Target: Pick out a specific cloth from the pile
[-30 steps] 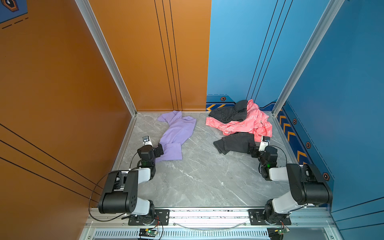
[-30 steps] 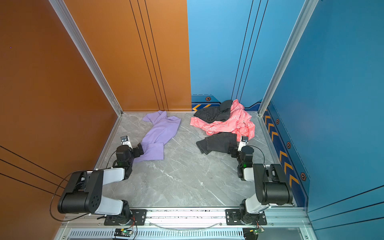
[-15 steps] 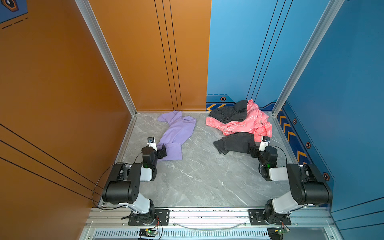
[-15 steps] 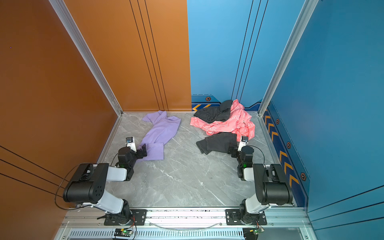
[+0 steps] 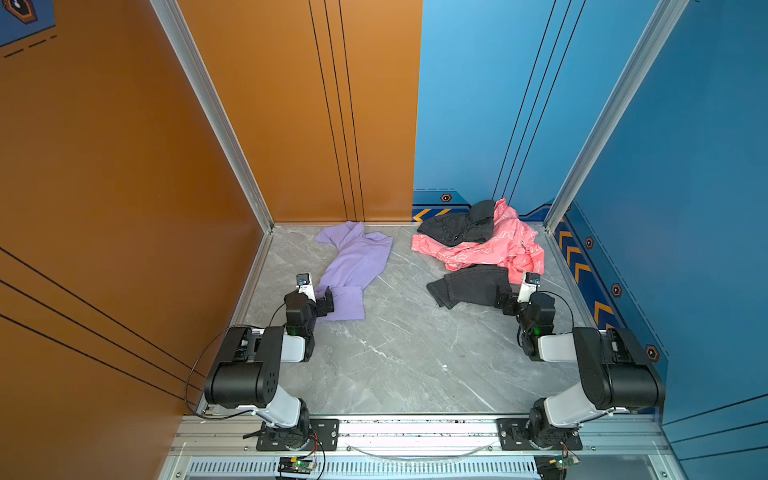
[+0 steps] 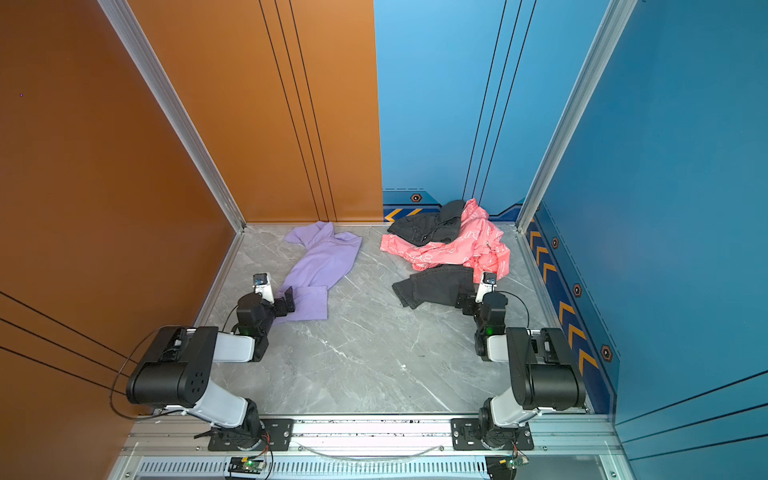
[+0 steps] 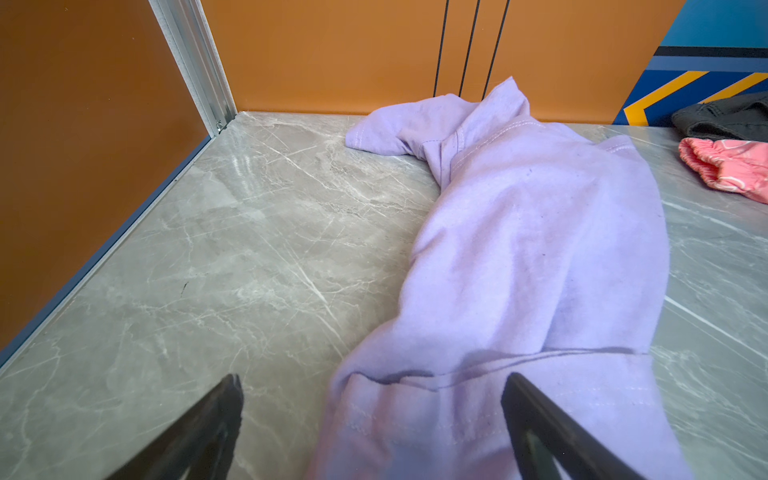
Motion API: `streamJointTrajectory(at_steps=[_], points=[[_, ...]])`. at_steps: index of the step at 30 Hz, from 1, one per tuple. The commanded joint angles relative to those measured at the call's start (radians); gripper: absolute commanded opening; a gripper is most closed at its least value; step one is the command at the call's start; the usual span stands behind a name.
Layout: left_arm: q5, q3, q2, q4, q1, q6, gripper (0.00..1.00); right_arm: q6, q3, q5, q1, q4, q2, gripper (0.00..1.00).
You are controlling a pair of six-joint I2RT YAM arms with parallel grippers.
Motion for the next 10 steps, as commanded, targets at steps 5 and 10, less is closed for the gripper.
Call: streamJointTrajectory(at_steps=[5,10], points=[[-0.025,0.044,0.01,-0.049,-0.021,0.041,0.98,-0.023,0.023,0.013,0.013,-0.001,0.006,1.0],[-0.028,0.038,0.004,-0.049,-0.024,0.041,0.98,-0.025,0.023,0.019,0.015,-0.003,0.007,1.0]])
